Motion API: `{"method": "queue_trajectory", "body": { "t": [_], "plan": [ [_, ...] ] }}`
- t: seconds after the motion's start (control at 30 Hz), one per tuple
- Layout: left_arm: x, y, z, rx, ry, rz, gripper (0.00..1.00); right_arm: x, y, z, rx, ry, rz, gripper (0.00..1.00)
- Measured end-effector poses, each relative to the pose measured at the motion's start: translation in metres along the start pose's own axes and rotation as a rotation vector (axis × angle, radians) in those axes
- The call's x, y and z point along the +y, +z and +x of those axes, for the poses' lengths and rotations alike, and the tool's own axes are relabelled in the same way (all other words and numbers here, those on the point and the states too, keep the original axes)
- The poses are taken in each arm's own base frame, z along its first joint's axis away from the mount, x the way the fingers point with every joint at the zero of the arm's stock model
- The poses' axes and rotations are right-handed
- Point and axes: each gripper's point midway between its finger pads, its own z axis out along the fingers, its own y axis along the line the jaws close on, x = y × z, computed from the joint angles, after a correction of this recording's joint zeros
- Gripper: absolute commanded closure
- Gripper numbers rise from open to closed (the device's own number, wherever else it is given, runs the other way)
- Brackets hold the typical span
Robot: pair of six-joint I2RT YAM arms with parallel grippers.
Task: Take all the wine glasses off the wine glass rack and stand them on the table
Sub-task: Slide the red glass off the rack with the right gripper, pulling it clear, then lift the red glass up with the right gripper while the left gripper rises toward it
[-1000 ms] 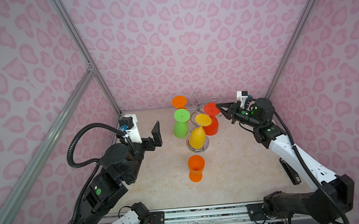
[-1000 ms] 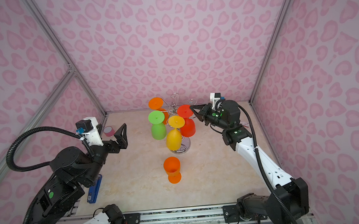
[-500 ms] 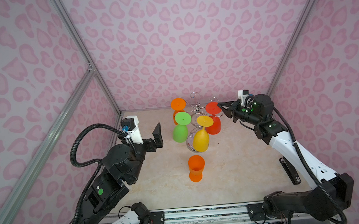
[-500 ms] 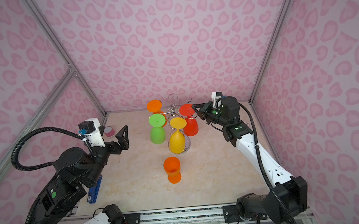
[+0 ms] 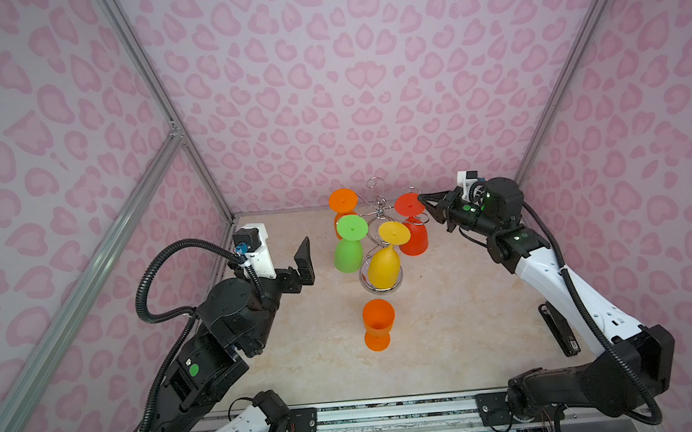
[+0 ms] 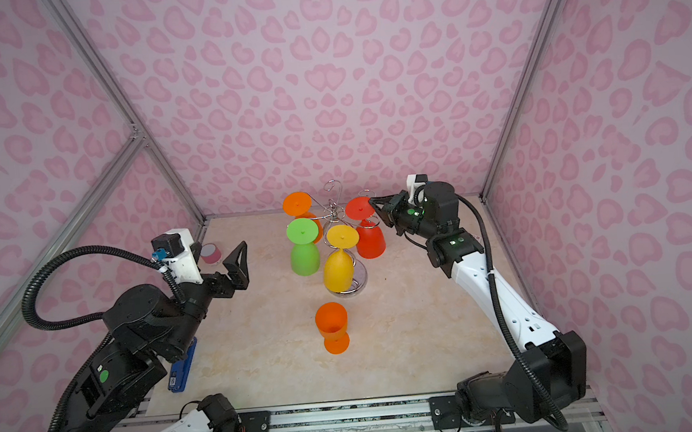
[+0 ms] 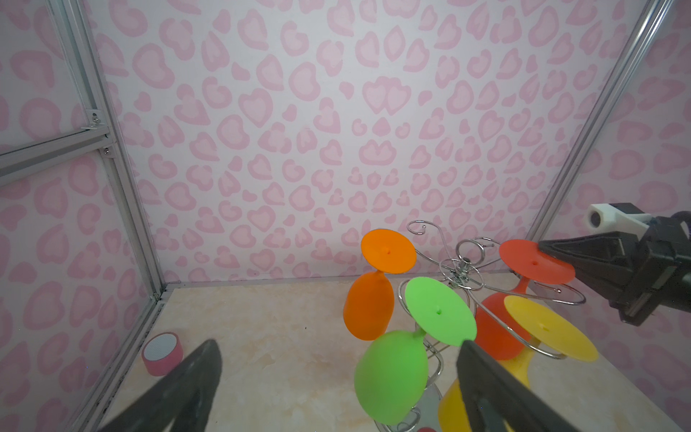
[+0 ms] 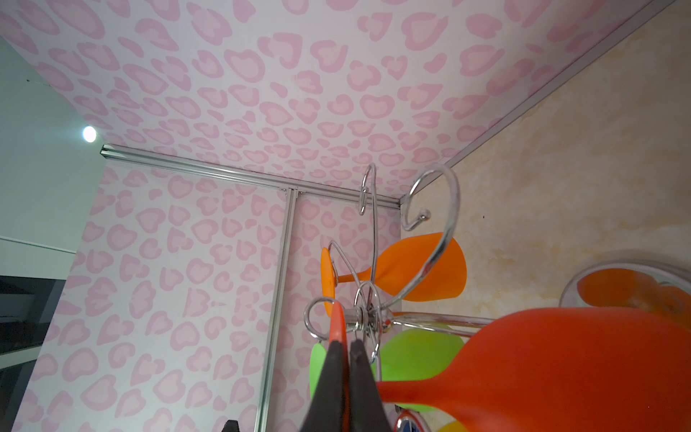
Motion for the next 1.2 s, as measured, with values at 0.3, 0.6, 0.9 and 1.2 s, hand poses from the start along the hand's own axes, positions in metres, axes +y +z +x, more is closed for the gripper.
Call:
{"method": "queue_trajectory", "body": {
  "t": [0.3, 0.6, 0.9, 1.2],
  "plan": [
    [0.000, -0.001, -0.001, -0.002, -0.002, 0.004, 0.00, -0.010, -0.004, -0.015, -0.049, 0.018, 0.018, 1.00],
    [-0.001, 0.000, 0.000, 0.000, -0.005, 0.008, 0.00, -0.012, -0.027, -0.036, -0.123, 0.021, 0.012, 1.00],
    [-0.005, -0.002, 0.000, 0.001, -0.014, 0.037, 0.00, -0.023, -0.078, -0.065, -0.252, 0.026, 0.012, 1.00],
    [-0.065, 0.005, 0.011, 0.067, 0.012, 0.326, 0.00, 0.029, -0.187, -0.081, -0.491, -0.115, -0.136, 1.00]
  ]
}}
